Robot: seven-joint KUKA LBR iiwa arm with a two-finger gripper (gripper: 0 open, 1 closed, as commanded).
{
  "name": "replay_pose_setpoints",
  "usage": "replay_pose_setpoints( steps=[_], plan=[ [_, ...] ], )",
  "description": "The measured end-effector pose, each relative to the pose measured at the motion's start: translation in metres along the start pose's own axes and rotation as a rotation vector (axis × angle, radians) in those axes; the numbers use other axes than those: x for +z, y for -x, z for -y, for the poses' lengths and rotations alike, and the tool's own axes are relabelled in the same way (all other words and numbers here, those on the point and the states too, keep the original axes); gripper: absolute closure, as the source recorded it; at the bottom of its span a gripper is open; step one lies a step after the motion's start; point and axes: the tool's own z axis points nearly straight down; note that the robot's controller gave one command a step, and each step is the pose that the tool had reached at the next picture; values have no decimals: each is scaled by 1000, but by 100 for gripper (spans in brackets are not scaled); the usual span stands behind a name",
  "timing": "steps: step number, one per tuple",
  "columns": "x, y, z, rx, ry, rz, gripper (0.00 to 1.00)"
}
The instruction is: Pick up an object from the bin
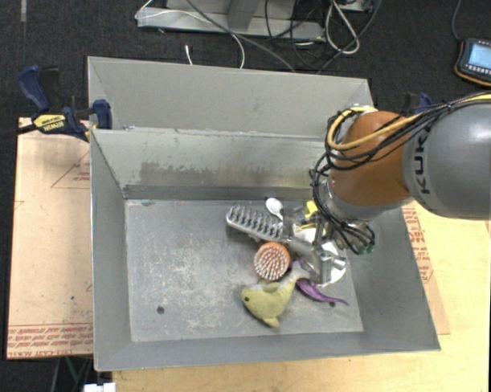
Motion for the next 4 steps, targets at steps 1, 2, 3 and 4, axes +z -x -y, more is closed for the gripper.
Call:
replay_pose_setpoints(
  steps=[1,2,3,4],
  plan=[
    [-39,-30,-2,45,-14,21,0],
    [15,-53,31,12,6,3,0],
    [19,-53,15,-166,-15,23,0],
    [19,-46,8,-4,-3,9,0]
  ],
)
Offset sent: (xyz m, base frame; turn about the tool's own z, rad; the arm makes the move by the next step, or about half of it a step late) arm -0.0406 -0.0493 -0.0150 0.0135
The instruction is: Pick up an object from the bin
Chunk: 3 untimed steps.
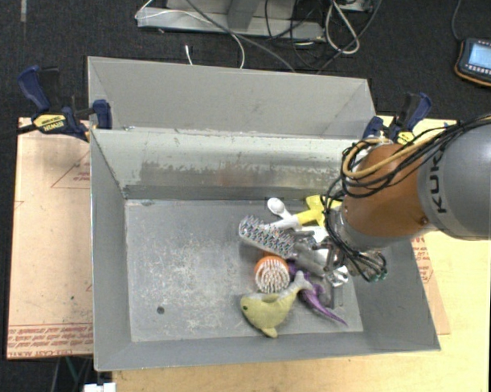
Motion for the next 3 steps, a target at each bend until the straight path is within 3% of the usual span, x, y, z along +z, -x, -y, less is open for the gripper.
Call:
replay_pose_setpoints(
  steps=[1,2,3],
  plan=[
    [0,1,-23,-25,-6,7,0],
    [0,-31,-11,-184,-7,3,100],
    [0,-31,-11,-185,-7,3,100]
  ],
)
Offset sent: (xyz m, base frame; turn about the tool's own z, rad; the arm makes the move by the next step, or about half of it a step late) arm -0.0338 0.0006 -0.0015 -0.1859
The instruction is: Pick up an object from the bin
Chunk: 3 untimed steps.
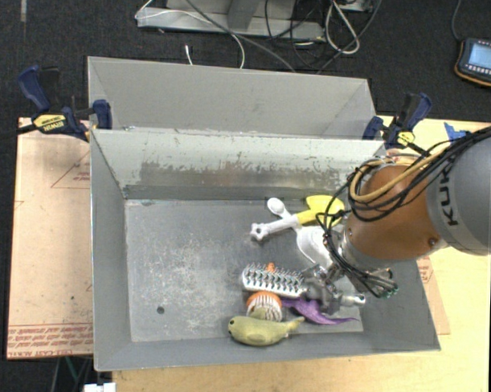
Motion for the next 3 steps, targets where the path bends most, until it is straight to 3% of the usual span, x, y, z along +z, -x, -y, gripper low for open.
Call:
replay_pose_setpoints(
  steps=[1,2,3],
  plan=[
    [-32,11,-8,-2,2,0,100],
    [-23,-29,-8,-215,1,5,100],
    [-4,28,-7,-48,-3,15,100]
  ],
)
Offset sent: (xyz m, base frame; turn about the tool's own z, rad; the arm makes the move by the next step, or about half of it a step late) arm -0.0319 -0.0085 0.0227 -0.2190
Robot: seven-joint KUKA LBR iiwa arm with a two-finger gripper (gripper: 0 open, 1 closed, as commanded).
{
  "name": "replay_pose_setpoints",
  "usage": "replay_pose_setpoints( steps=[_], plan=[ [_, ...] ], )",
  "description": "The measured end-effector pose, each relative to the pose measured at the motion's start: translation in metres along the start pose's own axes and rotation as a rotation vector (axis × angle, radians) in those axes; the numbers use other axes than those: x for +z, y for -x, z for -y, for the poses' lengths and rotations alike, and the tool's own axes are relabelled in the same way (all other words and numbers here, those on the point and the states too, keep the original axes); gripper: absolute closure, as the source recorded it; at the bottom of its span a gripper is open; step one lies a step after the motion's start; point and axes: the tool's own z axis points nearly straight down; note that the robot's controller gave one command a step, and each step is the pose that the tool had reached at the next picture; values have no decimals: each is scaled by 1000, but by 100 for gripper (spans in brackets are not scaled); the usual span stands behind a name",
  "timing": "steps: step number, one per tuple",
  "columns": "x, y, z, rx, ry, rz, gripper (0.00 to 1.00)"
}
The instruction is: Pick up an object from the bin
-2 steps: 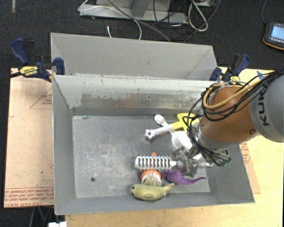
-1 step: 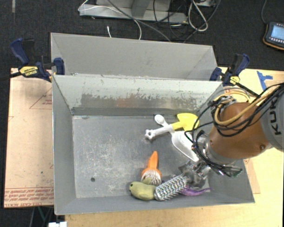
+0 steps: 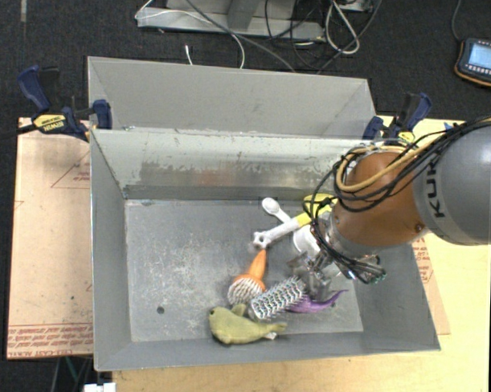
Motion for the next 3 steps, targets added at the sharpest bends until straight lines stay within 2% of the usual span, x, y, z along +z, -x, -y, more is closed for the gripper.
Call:
replay_pose_setpoints(
  steps=[1,2,3],
  plan=[
    [1,-41,-11,-210,1,-1,100],
    [-11,-28,-12,-157,10,-14,100],
    [-31,-11,-4,-201,6,-8,100]
  ],
)
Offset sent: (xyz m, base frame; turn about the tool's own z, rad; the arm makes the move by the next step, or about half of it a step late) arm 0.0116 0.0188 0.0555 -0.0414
